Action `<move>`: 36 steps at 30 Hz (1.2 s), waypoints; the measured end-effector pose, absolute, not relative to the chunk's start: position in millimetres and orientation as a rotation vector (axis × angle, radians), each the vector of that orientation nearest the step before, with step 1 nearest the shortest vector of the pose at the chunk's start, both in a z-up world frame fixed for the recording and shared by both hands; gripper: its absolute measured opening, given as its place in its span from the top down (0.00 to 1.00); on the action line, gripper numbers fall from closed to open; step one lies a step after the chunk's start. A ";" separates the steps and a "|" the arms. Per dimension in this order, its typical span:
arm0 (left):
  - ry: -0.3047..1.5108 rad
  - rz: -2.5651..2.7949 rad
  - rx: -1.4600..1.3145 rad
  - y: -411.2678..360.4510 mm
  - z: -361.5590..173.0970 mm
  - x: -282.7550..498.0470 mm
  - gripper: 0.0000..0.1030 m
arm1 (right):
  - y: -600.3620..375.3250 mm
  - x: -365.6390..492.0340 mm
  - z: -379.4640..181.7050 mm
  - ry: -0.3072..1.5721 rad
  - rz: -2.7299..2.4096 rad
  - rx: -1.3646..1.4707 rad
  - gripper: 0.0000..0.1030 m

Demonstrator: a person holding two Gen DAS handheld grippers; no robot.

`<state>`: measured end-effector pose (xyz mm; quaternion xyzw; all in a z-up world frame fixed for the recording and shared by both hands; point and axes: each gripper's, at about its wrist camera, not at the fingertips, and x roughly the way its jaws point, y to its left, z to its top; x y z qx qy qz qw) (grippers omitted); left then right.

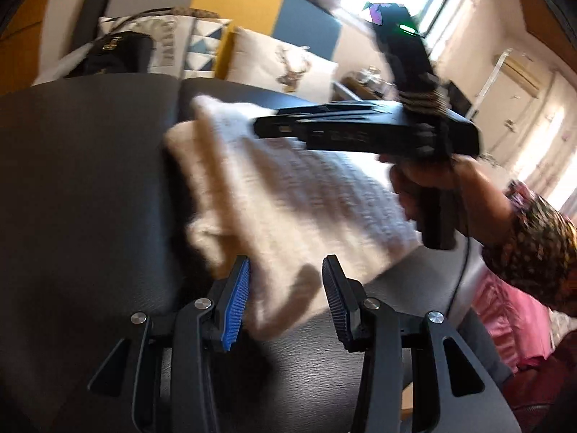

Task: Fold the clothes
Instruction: 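Hold the sweater edge with the left gripper while the right gripper smooths the sweater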

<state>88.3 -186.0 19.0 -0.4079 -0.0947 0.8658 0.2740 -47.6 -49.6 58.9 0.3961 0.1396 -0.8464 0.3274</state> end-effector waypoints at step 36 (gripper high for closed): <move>-0.159 1.861 -1.229 -177.5 -0.3 92.2 0.91 | -79.7 -55.9 32.1 0.386 -2.198 1.152 0.60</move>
